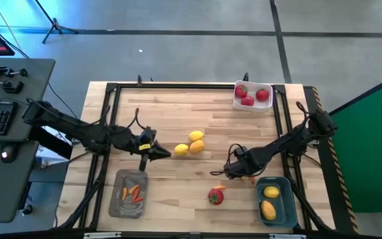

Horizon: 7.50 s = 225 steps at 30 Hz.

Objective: Sort produce into baskets
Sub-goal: Put the yellow chili pepper into the black bin, then put the lemon into the blue bin

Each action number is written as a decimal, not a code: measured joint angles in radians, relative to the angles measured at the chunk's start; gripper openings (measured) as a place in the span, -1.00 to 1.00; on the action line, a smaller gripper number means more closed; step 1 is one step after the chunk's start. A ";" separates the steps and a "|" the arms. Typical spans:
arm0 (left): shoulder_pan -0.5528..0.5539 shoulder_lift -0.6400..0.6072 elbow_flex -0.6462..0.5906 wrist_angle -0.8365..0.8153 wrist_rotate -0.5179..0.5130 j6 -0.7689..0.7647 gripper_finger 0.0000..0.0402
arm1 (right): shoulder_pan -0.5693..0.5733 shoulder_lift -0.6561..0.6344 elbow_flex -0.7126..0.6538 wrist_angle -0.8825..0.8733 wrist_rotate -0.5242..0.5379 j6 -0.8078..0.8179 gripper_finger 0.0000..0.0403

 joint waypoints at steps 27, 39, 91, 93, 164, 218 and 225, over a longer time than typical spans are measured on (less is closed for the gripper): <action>0.031 0.000 0.000 0.089 -0.186 -0.054 -0.34 | -0.260 -0.003 0.649 0.594 0.157 -1.416 -1.00; 0.043 0.000 0.032 0.326 -0.185 0.116 -0.23 | -0.254 0.013 0.706 0.662 0.143 -1.481 -1.00; -0.051 -0.009 0.293 -0.607 -0.064 0.225 -1.00 | -0.297 0.023 0.705 0.636 0.081 -1.585 -0.17; -0.096 -0.009 0.336 -0.689 -0.068 0.153 -1.00 | -0.303 0.003 0.705 0.599 0.079 -1.589 -0.16; -0.585 -0.177 0.071 -0.678 -0.013 -0.559 -0.15 | -0.383 0.439 0.705 -0.078 -0.002 -1.973 0.47; -0.433 -0.467 0.081 -1.254 -0.327 -0.053 -0.15 | -0.209 0.099 0.654 -0.830 -0.630 -1.105 -0.02; -0.433 -0.467 0.080 -1.257 -0.335 -0.089 -0.15 | -0.101 0.031 0.494 -0.769 -0.680 -0.869 -0.02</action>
